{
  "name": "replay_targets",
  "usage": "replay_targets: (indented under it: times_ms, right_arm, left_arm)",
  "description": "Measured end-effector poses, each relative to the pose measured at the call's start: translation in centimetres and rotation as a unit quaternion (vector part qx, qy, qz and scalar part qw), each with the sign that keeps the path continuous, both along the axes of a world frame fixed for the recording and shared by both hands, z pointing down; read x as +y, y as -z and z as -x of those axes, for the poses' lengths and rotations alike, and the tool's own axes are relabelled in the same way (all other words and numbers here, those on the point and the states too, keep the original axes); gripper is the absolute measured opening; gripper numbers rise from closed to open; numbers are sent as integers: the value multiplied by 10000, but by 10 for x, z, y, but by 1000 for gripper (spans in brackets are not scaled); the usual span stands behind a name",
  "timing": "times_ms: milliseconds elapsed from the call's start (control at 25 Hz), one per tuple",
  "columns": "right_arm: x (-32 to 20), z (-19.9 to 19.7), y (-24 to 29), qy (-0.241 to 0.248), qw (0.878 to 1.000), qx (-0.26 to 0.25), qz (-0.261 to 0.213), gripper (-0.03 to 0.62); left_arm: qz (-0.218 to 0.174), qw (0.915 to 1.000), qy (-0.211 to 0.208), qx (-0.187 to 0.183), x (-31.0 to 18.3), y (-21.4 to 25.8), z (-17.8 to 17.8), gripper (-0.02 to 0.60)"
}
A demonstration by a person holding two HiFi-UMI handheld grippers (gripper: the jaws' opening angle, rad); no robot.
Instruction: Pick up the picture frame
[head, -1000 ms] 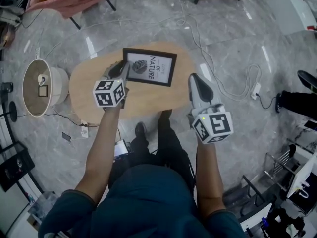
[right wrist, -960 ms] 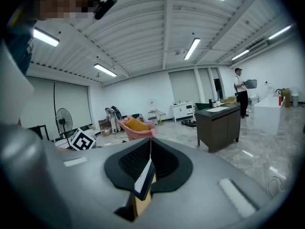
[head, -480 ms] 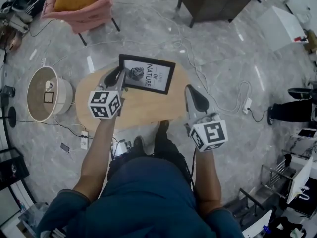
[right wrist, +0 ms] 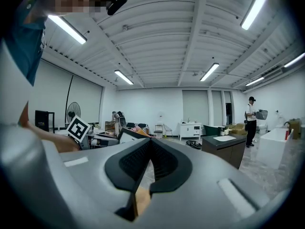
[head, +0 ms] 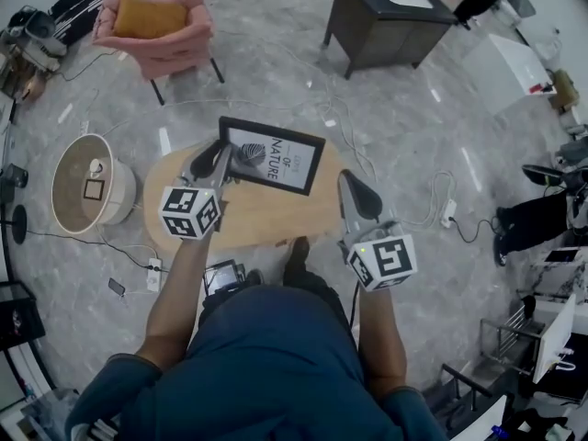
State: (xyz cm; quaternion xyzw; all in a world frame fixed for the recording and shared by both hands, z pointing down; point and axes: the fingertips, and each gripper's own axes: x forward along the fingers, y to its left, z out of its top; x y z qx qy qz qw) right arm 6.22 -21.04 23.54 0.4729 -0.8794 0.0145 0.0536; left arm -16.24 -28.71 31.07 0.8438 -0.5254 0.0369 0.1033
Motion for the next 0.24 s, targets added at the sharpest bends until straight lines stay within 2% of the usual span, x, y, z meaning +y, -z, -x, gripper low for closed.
replay_targets:
  times_ms: [240]
  right_arm:
    - [22, 5, 16, -32, 9999, 33, -125, 6]
  left_arm:
    - [-129, 9999, -30, 18, 24, 17, 7, 63]
